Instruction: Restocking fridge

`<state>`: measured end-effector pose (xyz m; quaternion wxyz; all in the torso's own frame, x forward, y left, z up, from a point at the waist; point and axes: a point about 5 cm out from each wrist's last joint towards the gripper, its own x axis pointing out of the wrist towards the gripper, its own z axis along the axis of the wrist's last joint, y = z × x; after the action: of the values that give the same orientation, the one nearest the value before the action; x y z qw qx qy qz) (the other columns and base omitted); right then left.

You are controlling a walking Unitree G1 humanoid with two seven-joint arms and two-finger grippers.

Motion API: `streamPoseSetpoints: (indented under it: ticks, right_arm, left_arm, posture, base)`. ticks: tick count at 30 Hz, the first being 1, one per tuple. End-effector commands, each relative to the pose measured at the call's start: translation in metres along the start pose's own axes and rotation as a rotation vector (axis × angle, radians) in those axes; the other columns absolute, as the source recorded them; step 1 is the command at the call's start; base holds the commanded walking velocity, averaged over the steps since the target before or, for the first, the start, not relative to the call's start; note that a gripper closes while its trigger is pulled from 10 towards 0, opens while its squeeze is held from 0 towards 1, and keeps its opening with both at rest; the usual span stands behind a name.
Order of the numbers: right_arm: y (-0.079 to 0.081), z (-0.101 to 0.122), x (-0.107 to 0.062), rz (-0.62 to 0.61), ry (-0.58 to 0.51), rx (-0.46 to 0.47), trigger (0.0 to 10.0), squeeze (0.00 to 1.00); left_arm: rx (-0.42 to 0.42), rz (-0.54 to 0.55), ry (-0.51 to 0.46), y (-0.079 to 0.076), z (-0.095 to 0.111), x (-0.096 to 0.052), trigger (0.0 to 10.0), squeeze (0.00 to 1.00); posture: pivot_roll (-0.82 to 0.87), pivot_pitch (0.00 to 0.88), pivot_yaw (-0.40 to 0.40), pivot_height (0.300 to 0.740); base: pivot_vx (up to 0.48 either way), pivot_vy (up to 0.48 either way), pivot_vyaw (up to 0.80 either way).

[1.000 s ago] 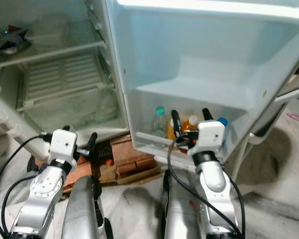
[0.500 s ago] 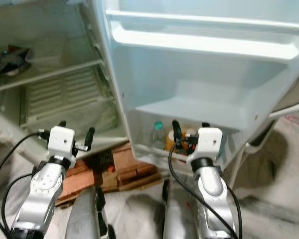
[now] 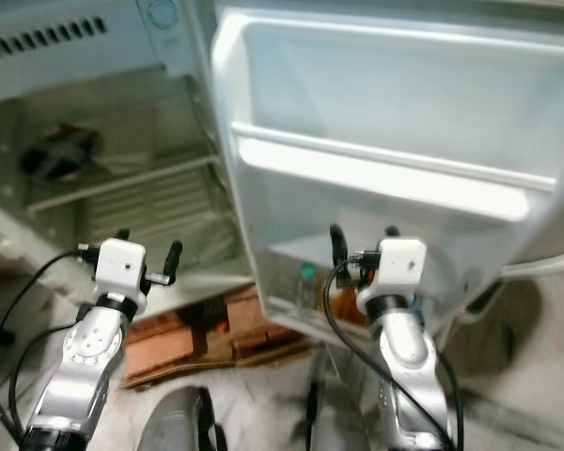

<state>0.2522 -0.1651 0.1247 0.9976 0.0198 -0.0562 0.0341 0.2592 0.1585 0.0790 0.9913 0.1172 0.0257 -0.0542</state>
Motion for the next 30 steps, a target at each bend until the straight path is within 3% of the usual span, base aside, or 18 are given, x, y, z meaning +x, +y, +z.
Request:
streamPoseSetpoints:
  ticks: [1, 17, 22, 30]
  right_arm:
    - [-0.001, -0.009, -0.005, -0.007, 0.047, 0.012, 10.0, 0.0]
    - [0.001, -0.029, -0.012, 0.025, 0.185, 0.114, 10.0, 0.0]
    - [0.002, -0.034, -0.011, 0.04, 0.217, 0.06, 10.0, 0.0]
    - [0.009, -0.017, -0.003, 0.105, 0.093, -0.052, 10.0, 0.0]
  left_arm:
    - [0.007, 0.005, 0.007, 0.002, -0.002, -0.002, 10.0, 0.0]
    - [0.022, 0.014, 0.009, 0.0, 0.0, 0.0, 10.0, 0.0]
    - [0.038, 0.011, 0.003, -0.003, 0.003, -0.002, 10.0, 0.0]
    - [0.04, -0.002, 0.023, -0.01, -0.004, -0.007, 10.0, 0.0]
  posture:
    - [-0.04, 0.0, 0.046, 0.74]
    - [-0.02, 0.02, 0.041, 0.74]
    - [-0.01, 0.04, 0.046, 0.74]
    - [-0.02, 0.047, 0.036, 0.74]
  base:
    - [0.0, 0.0, 0.0]
    - [-0.049, 0.0, 0.0]
    - [-0.333, 0.0, 0.0]
    - [-0.348, 0.0, 0.0]
